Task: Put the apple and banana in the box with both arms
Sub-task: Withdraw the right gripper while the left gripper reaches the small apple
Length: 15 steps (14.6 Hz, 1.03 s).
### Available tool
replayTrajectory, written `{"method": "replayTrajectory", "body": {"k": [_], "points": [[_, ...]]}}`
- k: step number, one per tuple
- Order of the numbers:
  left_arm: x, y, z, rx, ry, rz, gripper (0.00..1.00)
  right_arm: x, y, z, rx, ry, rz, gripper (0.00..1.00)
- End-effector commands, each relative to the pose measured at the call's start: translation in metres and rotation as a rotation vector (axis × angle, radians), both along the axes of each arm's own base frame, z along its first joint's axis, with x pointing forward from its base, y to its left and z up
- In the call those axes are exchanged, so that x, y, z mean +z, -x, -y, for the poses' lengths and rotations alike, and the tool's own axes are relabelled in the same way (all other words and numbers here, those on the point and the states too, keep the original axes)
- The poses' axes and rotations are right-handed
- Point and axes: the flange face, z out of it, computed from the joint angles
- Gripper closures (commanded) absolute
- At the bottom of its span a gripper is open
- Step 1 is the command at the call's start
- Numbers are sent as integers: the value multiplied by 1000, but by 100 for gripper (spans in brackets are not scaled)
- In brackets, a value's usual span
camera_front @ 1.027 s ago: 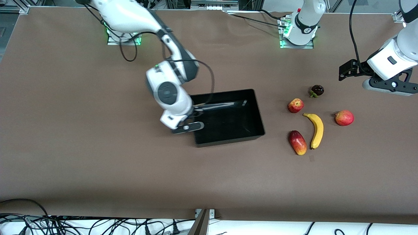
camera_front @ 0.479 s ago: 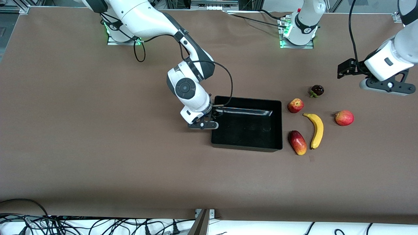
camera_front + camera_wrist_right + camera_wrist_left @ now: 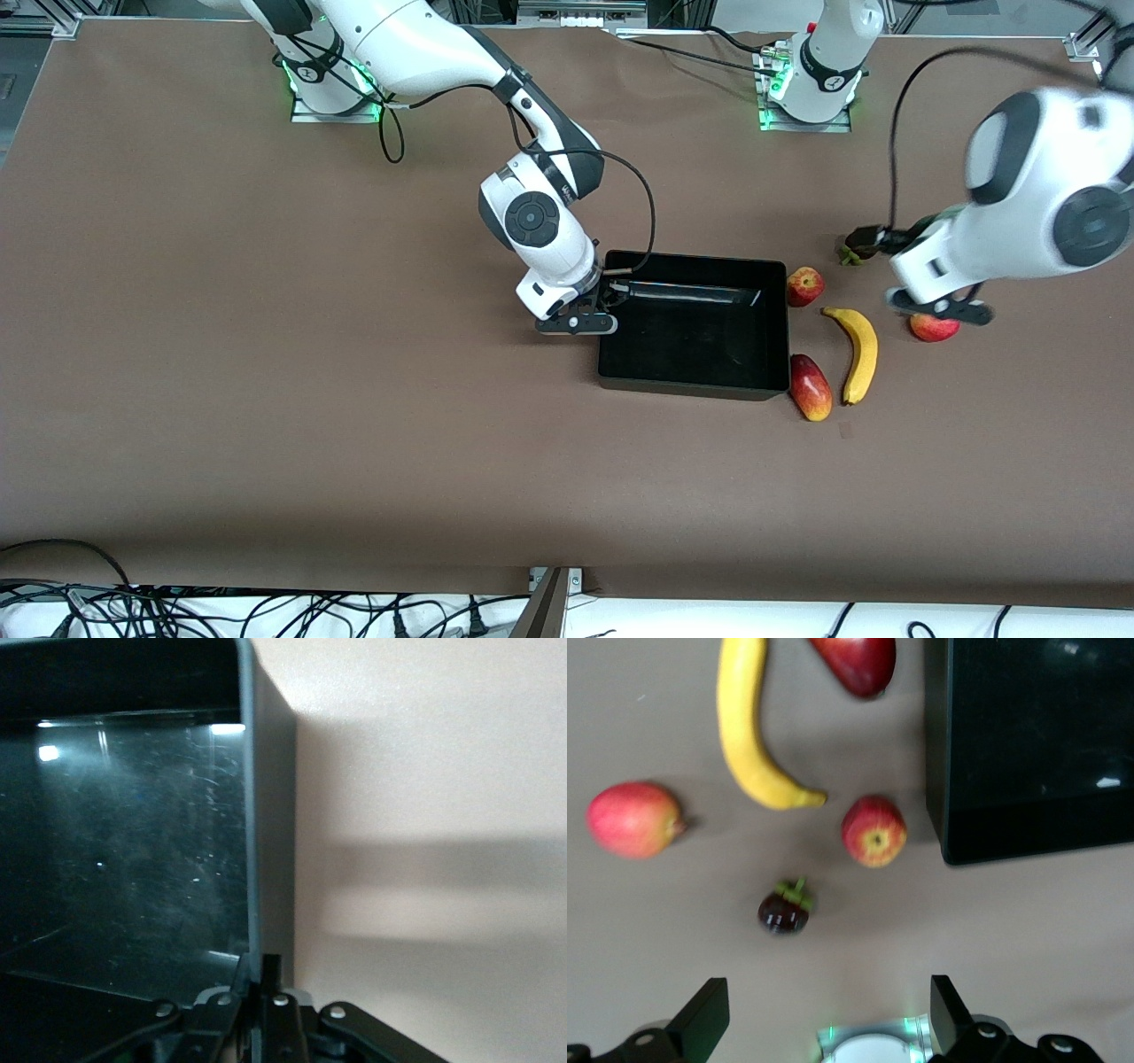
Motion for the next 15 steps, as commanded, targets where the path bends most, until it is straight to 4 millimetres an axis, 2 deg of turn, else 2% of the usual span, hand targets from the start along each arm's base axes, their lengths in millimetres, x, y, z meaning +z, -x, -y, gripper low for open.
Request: {"method": "replayTrajectory", "body": {"k": [1, 2, 4, 5, 6, 7, 8, 9, 10, 12, 15], "points": [[-16, 18, -2, -33, 9, 9, 0, 10, -7, -2, 23, -27, 25, 21], [-20, 19, -3, -57, 19, 2, 0, 12, -8, -2, 36, -27, 31, 0], [-43, 28, 2, -98, 32, 6, 0, 22, -13, 3, 35, -29, 41, 0], [-57, 34, 2, -156, 54, 9, 0, 34, -17, 6, 34, -29, 58, 0], [-72, 40, -2, -226, 85, 10, 0, 47, -25, 15, 35, -21, 76, 0], [-88, 47, -4, -281, 111, 19, 0, 66, -38, 32, 40, -2, 89, 0], [-103, 57, -1, -323, 125, 36, 0, 90, -49, 51, 55, 10, 94, 0], [-112, 69, 8, -349, 124, 70, 0, 114, -63, 78, 72, 21, 89, 0], [-118, 76, 27, -396, 131, 114, 0, 132, -78, 110, 81, 37, 79, 0], [-129, 79, 42, -442, 132, 162, 0, 177, -105, 176, 51, 58, 87, 0], [-150, 85, 48, -549, 89, 195, 0, 237, -114, 254, 43, 109, 73, 0]]}}
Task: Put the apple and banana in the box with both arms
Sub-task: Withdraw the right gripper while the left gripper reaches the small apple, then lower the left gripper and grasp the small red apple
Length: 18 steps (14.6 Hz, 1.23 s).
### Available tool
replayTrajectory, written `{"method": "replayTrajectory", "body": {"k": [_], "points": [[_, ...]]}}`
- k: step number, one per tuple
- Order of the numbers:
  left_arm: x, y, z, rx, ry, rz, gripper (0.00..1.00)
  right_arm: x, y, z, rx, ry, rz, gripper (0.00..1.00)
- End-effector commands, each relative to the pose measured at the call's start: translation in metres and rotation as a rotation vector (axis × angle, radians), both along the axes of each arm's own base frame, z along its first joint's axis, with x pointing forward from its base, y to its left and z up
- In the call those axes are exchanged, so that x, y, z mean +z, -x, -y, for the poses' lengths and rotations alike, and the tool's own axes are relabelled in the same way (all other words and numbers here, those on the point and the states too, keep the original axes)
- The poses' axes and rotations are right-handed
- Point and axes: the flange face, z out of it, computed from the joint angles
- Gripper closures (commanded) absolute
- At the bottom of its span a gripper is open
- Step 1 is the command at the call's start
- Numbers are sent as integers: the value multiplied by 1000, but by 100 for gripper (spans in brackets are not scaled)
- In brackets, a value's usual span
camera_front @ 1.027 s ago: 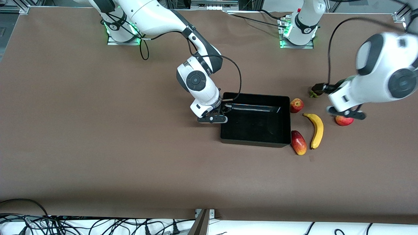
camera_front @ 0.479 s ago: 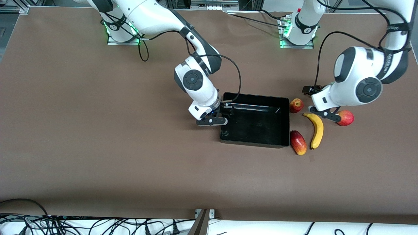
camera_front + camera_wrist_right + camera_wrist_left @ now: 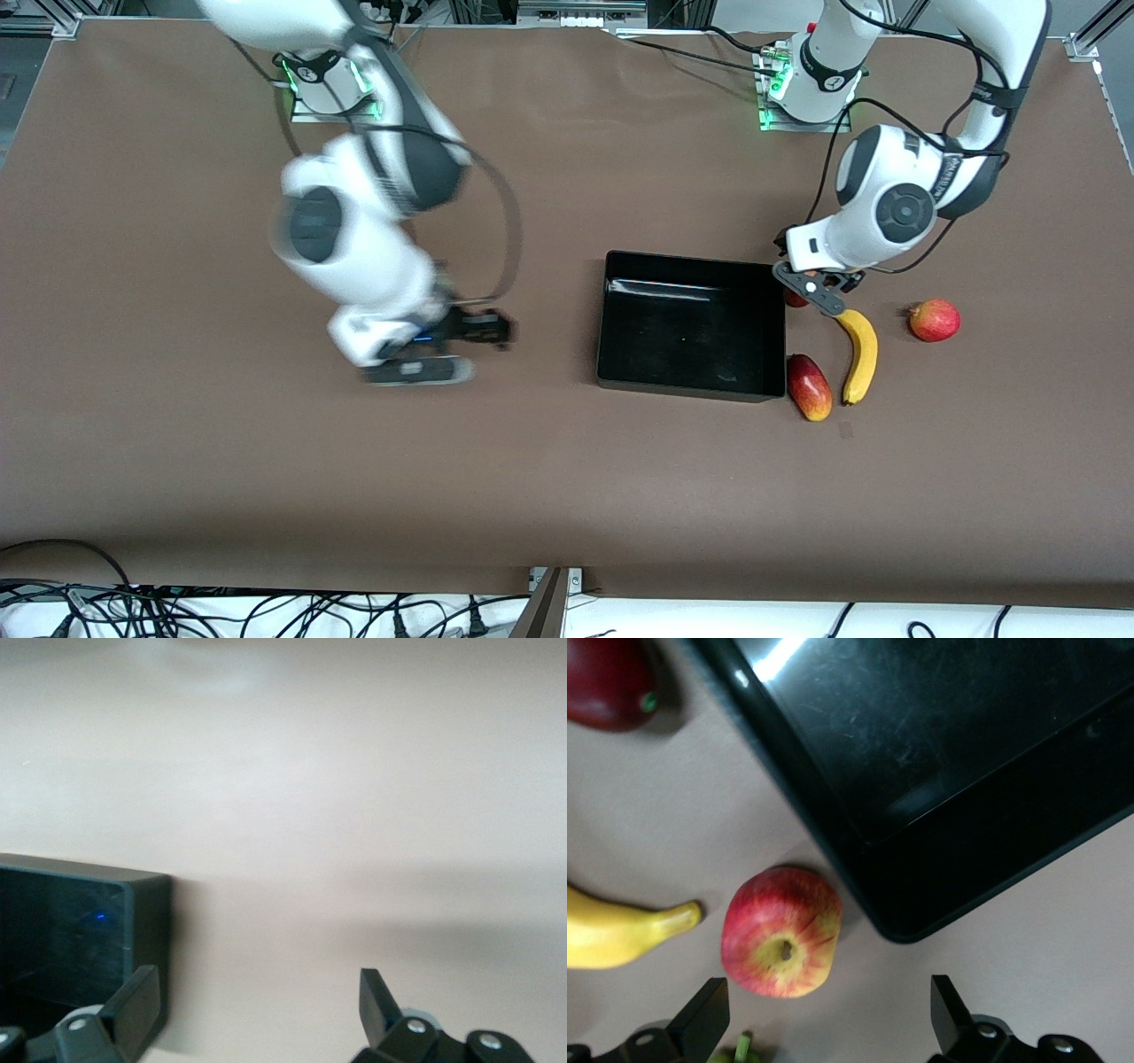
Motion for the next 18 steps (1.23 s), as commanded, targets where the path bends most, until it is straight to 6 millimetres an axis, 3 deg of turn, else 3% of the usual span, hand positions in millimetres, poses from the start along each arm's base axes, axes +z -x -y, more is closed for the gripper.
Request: {"method": "replayTrajectory", "body": {"k": [1, 4, 6, 10, 12, 13, 14, 16, 17, 18], "points": [[-8, 10, -1, -127, -41, 70, 0, 54, 8, 57, 16, 33, 4, 0], [-7, 7, -6, -171, -59, 82, 0, 102, 25, 124, 25, 64, -61, 0], [-14, 6, -5, -178, -49, 91, 0, 122, 38, 167, 56, 64, -76, 0], [-46, 2, -17, -176, -23, 89, 0, 127, 68, 234, 71, 54, -117, 0], [-53, 1, -16, -179, -11, 105, 0, 127, 82, 250, 86, 102, -115, 0], [-53, 1, -16, -182, -12, 104, 16, 128, 85, 254, 92, 120, -111, 0], [-52, 1, -18, -178, -13, 101, 55, 128, 86, 257, 91, 123, -112, 0], [-49, 0, -22, -171, -20, 89, 81, 125, 91, 264, 83, 115, -119, 0], [-41, -2, -29, -153, -27, 85, 89, 123, 92, 270, 76, 112, -120, 0], [-31, -4, -35, -137, -37, 76, 89, 122, 95, 274, 74, 112, -110, 0]]}}
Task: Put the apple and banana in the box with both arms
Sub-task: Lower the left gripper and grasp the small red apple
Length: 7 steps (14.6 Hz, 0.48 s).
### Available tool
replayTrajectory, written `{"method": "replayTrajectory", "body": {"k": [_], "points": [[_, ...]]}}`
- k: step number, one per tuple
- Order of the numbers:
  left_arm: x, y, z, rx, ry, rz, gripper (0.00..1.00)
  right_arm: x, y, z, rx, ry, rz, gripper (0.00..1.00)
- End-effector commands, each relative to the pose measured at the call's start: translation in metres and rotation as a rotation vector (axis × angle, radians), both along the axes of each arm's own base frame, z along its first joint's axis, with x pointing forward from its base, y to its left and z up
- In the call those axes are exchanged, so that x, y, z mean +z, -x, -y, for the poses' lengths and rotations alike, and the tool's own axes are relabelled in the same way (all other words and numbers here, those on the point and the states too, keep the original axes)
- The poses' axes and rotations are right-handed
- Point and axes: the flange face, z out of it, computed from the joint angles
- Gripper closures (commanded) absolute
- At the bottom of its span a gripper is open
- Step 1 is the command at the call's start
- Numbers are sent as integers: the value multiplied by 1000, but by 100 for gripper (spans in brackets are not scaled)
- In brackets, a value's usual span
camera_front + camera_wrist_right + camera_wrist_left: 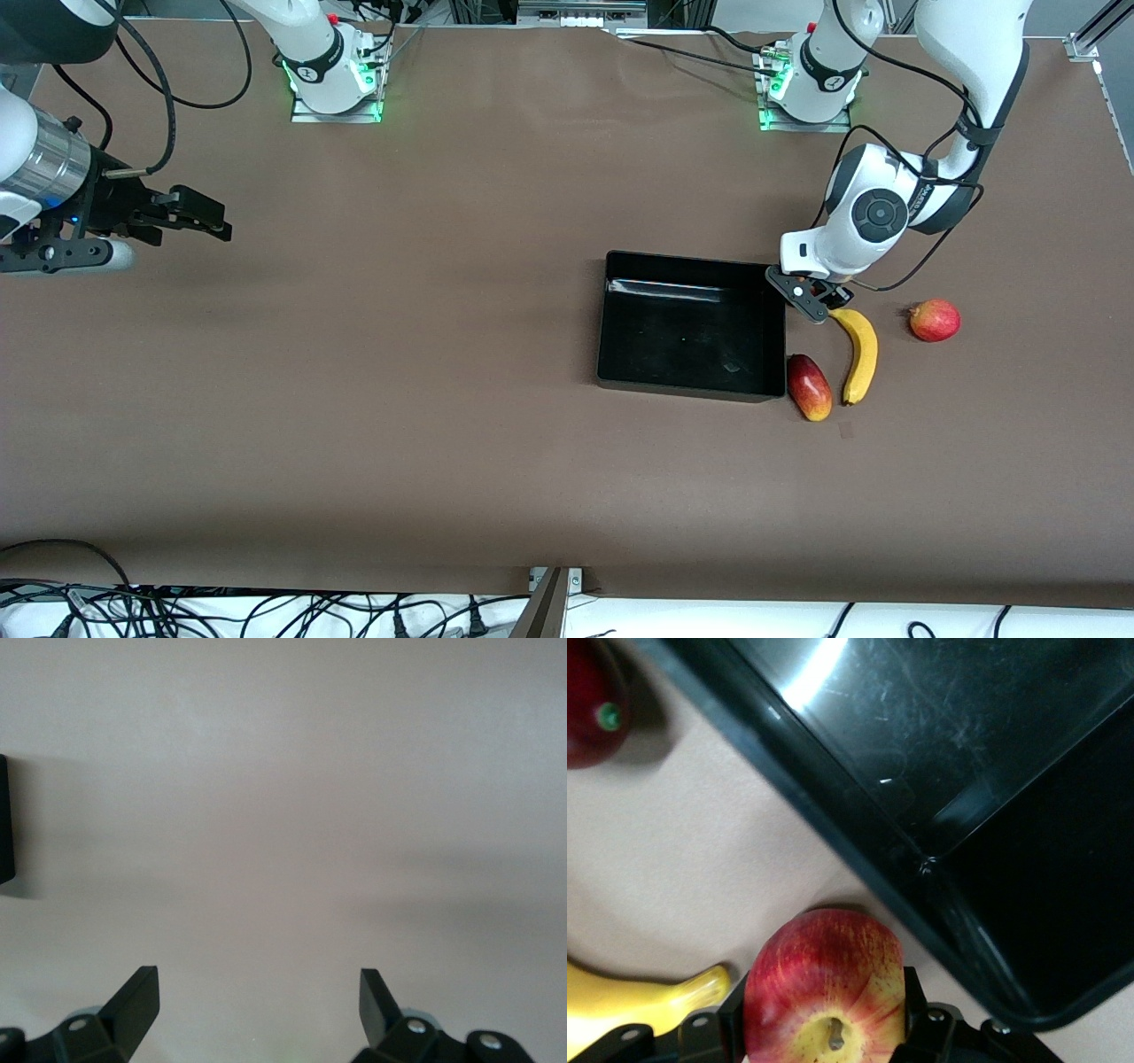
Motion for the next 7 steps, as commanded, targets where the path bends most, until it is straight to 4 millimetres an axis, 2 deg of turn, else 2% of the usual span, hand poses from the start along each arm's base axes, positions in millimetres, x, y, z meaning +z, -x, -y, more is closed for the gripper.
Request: {"method": "replayTrajectory", "body": {"k": [1, 3, 5, 7], "points": [[40, -13, -15, 10, -37, -9, 89, -1, 13, 8, 27, 17, 33, 0], [85, -38, -14, 40, -73, -81, 89, 3, 13, 9, 33, 41, 39, 0], [139, -66, 6, 95, -40, -142, 89, 4, 12, 8, 35, 41, 44, 0], [167, -85, 30, 180, 10, -169, 88, 6, 9, 9, 29, 53, 48, 0]]}}
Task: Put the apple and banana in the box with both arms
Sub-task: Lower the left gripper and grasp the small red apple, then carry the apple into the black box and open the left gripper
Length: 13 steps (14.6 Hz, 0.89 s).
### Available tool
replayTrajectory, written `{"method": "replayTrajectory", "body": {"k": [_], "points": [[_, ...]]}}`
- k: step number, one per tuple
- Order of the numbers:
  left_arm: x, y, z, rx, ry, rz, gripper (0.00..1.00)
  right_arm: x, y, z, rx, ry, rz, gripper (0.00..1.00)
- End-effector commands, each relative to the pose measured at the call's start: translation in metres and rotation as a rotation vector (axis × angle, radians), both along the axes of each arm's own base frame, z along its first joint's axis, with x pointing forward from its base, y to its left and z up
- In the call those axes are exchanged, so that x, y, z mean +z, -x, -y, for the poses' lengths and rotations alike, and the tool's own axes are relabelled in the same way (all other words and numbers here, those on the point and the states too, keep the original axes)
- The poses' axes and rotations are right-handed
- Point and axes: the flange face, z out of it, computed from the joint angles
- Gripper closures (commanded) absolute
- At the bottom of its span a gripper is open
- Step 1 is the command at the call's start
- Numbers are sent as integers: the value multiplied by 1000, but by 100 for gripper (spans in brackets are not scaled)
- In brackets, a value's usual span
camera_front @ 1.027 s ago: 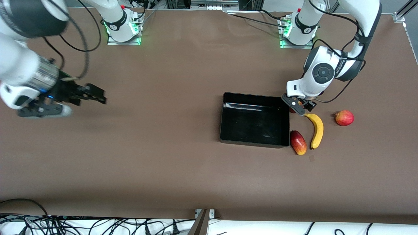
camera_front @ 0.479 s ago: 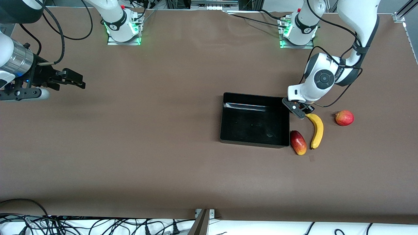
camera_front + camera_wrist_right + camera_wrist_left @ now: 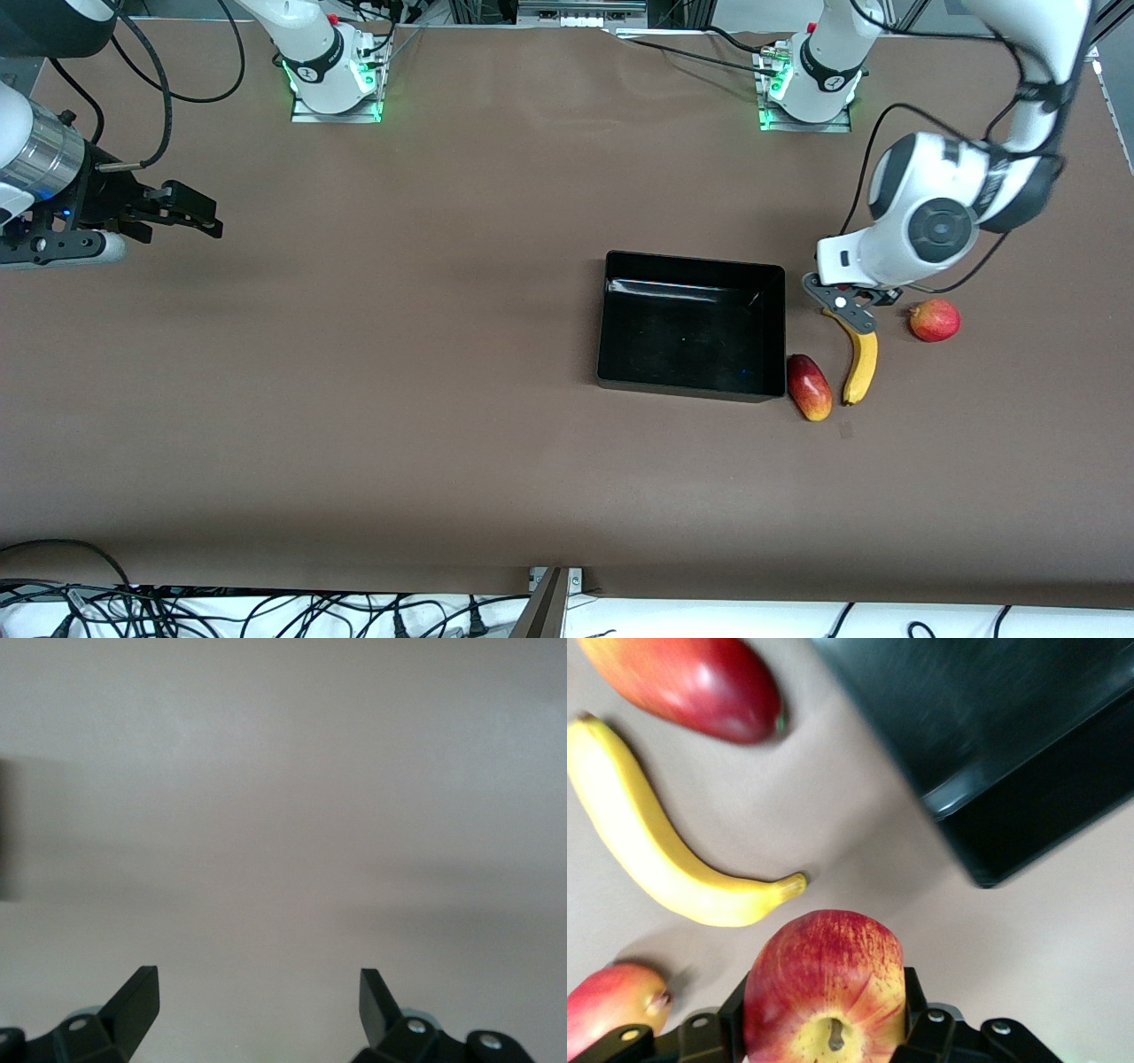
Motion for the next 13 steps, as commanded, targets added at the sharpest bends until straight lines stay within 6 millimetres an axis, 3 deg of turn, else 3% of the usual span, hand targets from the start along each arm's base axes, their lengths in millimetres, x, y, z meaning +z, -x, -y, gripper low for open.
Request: {"method": "replayTrajectory", "body": {"k": [1, 3, 5, 6, 11, 13], "points": [[34, -29, 44, 120, 38, -20, 88, 7, 5, 4, 10, 29, 22, 0], [25, -30, 90, 245, 1, -10, 88, 14, 3, 6, 13, 51, 42, 0], [-6, -27, 128, 335, -30, 17, 87, 19, 3, 7, 20, 73, 46, 0], [-20, -28, 136, 361, -29, 27, 87, 21, 2, 9, 21, 88, 54, 0], [-86, -19, 140, 361, -49, 33, 84, 21, -5, 8, 2, 80, 66, 0], [-103, -11, 142, 395, -62, 34, 83, 21, -5, 8, 2, 80, 63, 0]]}}
